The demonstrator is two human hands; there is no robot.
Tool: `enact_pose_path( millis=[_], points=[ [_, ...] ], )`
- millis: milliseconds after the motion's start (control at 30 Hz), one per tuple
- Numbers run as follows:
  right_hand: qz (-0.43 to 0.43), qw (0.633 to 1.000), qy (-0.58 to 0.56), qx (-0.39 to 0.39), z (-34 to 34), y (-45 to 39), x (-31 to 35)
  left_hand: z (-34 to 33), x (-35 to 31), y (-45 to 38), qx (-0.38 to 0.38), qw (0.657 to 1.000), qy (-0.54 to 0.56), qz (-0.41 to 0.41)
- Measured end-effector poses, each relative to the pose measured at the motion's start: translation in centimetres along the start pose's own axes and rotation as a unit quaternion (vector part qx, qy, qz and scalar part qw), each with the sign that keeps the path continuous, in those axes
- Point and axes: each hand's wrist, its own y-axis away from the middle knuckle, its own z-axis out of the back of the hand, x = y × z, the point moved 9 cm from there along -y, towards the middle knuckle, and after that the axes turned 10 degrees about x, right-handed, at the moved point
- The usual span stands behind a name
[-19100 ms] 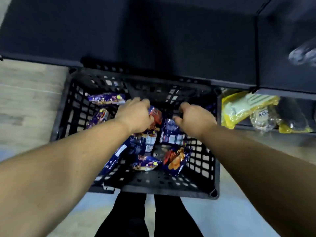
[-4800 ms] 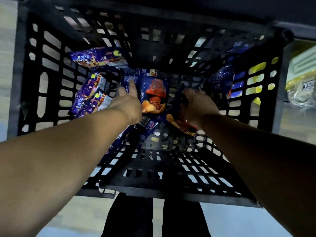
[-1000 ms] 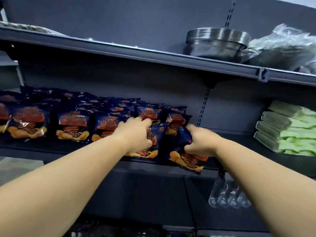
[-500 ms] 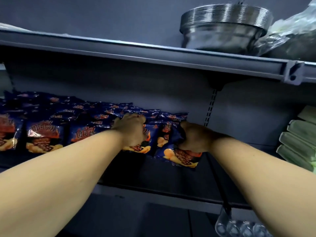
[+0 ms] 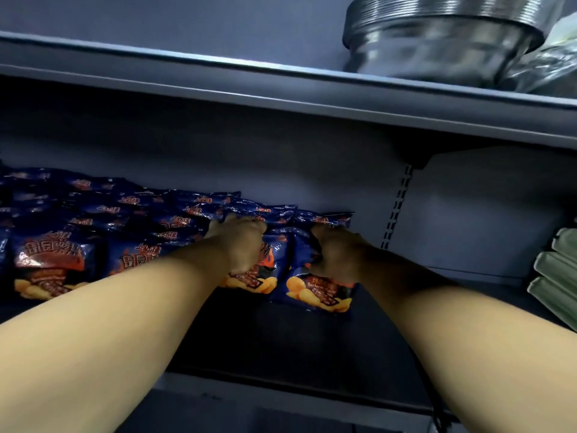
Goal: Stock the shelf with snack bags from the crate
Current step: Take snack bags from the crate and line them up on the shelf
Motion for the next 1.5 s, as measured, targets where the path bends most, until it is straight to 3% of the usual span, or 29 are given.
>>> enact_pose_path(
  millis=[400, 933, 1500],
  points=[
    [0.006, 0.997, 0.061, -0.054, -1.4, -2.6, 0.1, -0.3, 0.2, -1.1, -0.049, 0.989, -0.129, 0.046],
    [-0.033, 0.990, 0.066, -0.121, -0.1, 0.5, 0.6, 0.1, -0.8, 2.2, -0.115, 0.992, -0.036, 0.027],
    [-0.080, 0.991, 0.045, -0.101, 0.4, 6.8, 6.7, 1.3, 0.9, 10.7, -0.109, 0.991, 0.082, 0.015]
  ],
)
